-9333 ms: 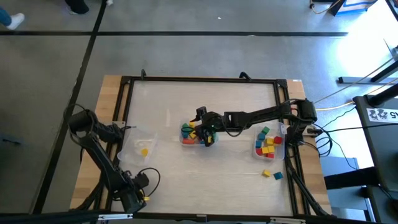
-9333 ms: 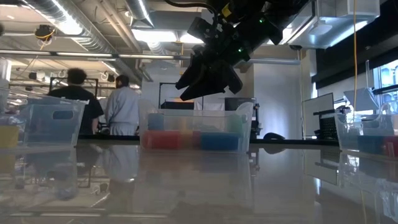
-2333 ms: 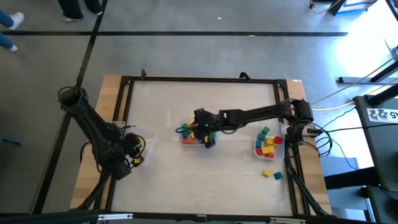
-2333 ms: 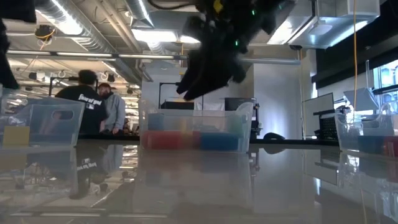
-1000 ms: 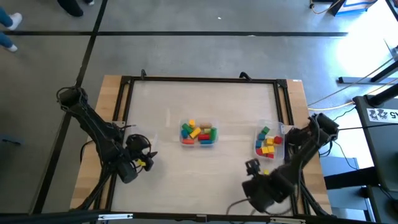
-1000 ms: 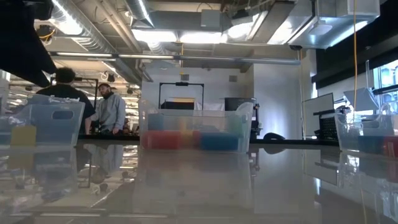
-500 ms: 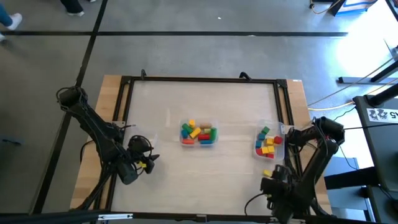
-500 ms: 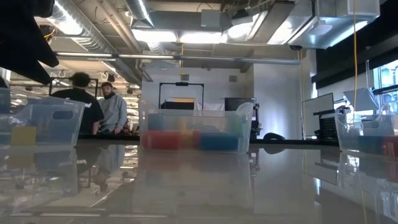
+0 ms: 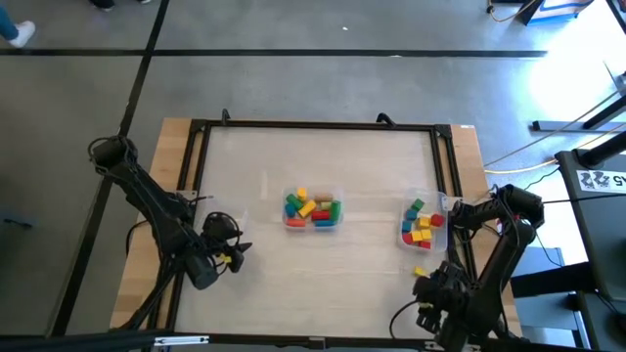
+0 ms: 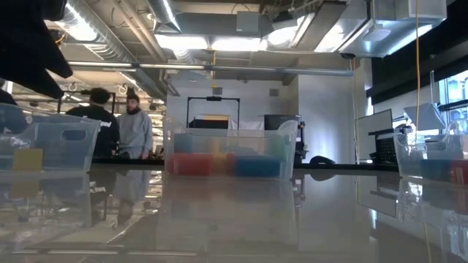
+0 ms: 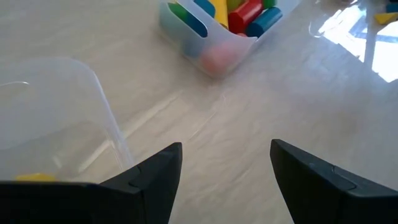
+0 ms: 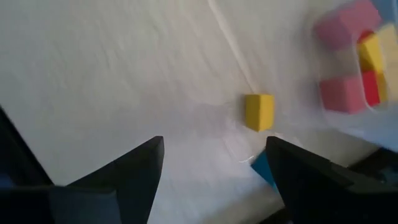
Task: Sort blocks by size
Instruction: Put the yellow triangular block into the left transparent bin
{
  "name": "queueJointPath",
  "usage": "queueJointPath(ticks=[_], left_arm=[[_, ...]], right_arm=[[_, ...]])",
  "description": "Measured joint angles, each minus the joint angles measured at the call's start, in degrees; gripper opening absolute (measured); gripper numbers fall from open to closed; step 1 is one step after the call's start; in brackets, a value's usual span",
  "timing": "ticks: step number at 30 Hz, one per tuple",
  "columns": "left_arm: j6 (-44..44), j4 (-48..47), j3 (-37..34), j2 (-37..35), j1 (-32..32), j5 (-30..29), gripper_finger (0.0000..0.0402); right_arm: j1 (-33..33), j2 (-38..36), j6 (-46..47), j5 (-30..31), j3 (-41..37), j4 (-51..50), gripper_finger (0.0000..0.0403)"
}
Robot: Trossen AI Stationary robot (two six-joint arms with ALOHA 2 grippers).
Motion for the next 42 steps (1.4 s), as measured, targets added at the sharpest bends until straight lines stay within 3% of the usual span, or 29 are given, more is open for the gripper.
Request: queueJointPath(ticks=[9,19,23,28,34,42], left_arm=[[0.7,0.0,0.0,0.0,1.4,-0.1,0.0241],[2.9,0.0,0.0,0.0,3.3,-0.2,0.0241],[3.0,0.0,0.0,0.0,3.6,-0.2,0.0241],[3.0,0.0,0.0,0.0,3.6,-0.2,0.0241],[2.9,0.0,0.0,0.0,3.6,-0.2,0.0241],[2.8,0.0,0.0,0.0,3.6,-0.2,0.0241]], right_arm=[[-0.5,0.0,-11.2,-4.5,0.0,-3.9,0.0287],[-2.6,0.0,-58.9,-1.5,-1.6,-1.9,0.0287],[-3.5,0.0,-70.2,-4.0,-5.1,-0.7,0.0287],[-4.1,0.0,-77.6,-5.5,-10.3,5.3,0.0287],[-6.4,0.0,-79.6,-5.6,-15.9,9.4,0.0287],[-9.2,0.0,-86.1,-5.9,-17.5,13.0,0.0286]])
